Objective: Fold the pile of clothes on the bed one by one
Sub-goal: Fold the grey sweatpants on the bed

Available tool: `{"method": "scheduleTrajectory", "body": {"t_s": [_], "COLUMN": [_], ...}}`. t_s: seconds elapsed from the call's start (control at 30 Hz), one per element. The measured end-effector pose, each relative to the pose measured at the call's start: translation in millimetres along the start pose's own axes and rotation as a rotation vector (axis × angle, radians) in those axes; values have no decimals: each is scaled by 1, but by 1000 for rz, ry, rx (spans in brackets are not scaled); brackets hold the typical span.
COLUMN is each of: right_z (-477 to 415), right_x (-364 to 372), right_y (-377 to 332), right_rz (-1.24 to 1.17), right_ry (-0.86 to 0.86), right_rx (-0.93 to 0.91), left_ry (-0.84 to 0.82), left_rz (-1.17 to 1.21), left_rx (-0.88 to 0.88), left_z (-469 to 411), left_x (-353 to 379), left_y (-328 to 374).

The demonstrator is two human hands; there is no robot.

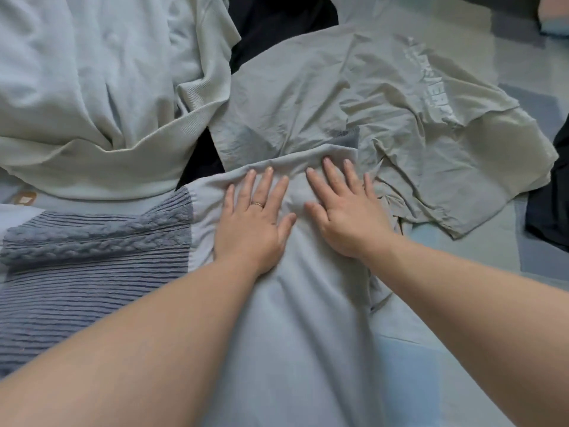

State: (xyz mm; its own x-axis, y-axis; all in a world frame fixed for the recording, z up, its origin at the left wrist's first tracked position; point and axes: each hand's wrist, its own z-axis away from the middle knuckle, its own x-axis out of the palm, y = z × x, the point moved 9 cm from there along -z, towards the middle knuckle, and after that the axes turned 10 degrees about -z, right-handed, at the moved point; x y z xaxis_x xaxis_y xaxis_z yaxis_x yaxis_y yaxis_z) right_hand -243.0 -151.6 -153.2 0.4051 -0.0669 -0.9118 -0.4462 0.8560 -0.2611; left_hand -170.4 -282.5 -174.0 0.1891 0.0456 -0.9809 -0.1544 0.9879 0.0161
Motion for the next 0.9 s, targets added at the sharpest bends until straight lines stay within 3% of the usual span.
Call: {"method": "scheduleTrajectory", "body": {"t_s": [0.13, 0.3, 0.4, 0.47, 0.53, 0.7, 0.9], "right_z": [-27, -50, -42, -38, -42, -78, 3], "right_x": [20, 11, -14, -4, 9, -2, -3], "right_y": [21, 25, -6, -5, 19, 50, 20], "right_rz": [-73, -156, -75, -40, -101, -223, -217], "right_ry": [121, 145, 287, 202, 100, 143, 202], "right_rx": [-64, 54, -194, -301, -209, 59, -37], "left_ry": [187, 191, 200, 223, 230, 260, 274], "left_rz": [-40, -88, -108, -104, -94, -78, -40], "left_rx": [-34, -46, -62, -55, -47, -52, -45], "left_z": [-10, -11, -10, -14, -14, -14, -17], "left_x": [15, 11, 9, 9, 9, 10, 6], "left_y": [-2, 0, -2, -1, 1, 0, -2]}}
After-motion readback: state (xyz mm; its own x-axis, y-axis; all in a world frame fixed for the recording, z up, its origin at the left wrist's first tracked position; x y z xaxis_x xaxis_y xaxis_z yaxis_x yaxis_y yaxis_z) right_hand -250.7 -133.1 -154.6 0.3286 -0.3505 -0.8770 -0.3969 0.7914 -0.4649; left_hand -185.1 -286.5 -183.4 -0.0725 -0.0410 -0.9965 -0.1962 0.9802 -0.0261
